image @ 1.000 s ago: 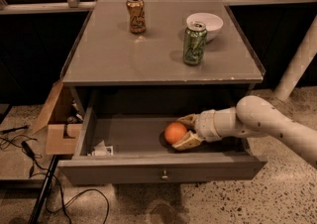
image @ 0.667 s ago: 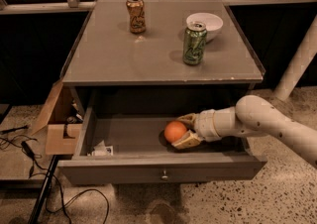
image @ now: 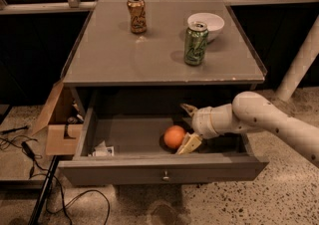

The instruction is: Place orange into top drawer

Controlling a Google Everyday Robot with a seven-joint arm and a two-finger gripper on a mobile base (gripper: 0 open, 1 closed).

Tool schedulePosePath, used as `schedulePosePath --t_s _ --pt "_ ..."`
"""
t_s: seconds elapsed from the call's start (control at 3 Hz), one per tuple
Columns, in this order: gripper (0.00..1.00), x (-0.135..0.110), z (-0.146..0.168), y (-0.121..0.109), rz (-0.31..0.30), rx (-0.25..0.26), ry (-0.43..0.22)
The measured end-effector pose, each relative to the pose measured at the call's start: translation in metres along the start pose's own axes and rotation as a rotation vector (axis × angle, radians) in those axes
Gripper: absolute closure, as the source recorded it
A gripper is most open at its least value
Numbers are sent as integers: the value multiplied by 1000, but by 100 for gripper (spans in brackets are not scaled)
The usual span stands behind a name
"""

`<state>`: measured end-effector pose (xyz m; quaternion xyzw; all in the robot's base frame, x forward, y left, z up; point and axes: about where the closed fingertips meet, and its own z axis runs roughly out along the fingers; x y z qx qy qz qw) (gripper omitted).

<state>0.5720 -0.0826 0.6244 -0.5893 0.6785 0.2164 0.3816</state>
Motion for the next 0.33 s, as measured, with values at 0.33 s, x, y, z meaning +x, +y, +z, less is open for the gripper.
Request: schedulePosePath --t_s 0.33 --pt "0 0 0 0 0 0 0"
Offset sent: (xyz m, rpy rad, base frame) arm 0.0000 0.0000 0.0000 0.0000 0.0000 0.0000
